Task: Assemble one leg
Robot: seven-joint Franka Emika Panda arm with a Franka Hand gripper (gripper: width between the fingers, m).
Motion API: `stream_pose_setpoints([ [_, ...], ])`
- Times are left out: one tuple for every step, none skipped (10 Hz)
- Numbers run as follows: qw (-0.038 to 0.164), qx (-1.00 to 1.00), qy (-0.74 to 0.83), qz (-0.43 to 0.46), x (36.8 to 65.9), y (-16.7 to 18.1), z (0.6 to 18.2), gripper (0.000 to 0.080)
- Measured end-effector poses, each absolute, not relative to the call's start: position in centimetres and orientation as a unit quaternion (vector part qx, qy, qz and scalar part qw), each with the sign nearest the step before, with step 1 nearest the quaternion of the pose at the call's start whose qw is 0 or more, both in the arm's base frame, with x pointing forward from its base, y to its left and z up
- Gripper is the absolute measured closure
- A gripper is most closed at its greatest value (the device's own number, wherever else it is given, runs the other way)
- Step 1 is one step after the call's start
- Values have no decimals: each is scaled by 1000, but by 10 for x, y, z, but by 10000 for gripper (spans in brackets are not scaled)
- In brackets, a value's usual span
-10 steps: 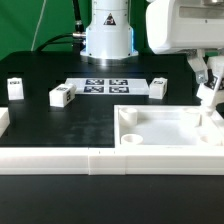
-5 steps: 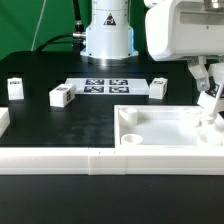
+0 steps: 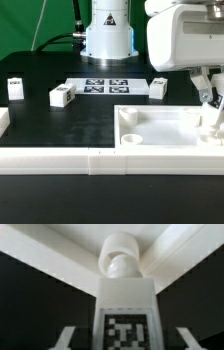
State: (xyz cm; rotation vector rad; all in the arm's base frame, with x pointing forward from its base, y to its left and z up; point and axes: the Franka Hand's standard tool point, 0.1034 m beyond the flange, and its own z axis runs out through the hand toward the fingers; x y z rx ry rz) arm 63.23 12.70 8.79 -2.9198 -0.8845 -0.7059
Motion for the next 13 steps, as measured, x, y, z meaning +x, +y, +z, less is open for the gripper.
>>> stream_pose_setpoints([
  [6, -932, -283, -225, 632, 128, 85, 508],
  [6, -930, -282, -236, 634, 129, 84, 508],
  [5, -929, -280, -244, 635, 128, 82, 508],
  [6, -930, -279, -241, 633, 127, 76, 508],
  [6, -929, -278, -245, 634, 127, 74, 508],
  [6, -929, -277, -244, 633, 125, 71, 508],
  [6, -928, -276, -250, 634, 125, 71, 508],
  [6, -928, -276, -251, 634, 124, 71, 508],
  [6, -926, -274, -258, 634, 124, 70, 508],
  [6, -923, -271, -274, 633, 124, 70, 508],
  [8, -924, -260, -281, 629, 123, 66, 508],
  [8, -925, -253, -284, 629, 121, 65, 508],
  [9, -926, -251, -282, 628, 120, 64, 508],
])
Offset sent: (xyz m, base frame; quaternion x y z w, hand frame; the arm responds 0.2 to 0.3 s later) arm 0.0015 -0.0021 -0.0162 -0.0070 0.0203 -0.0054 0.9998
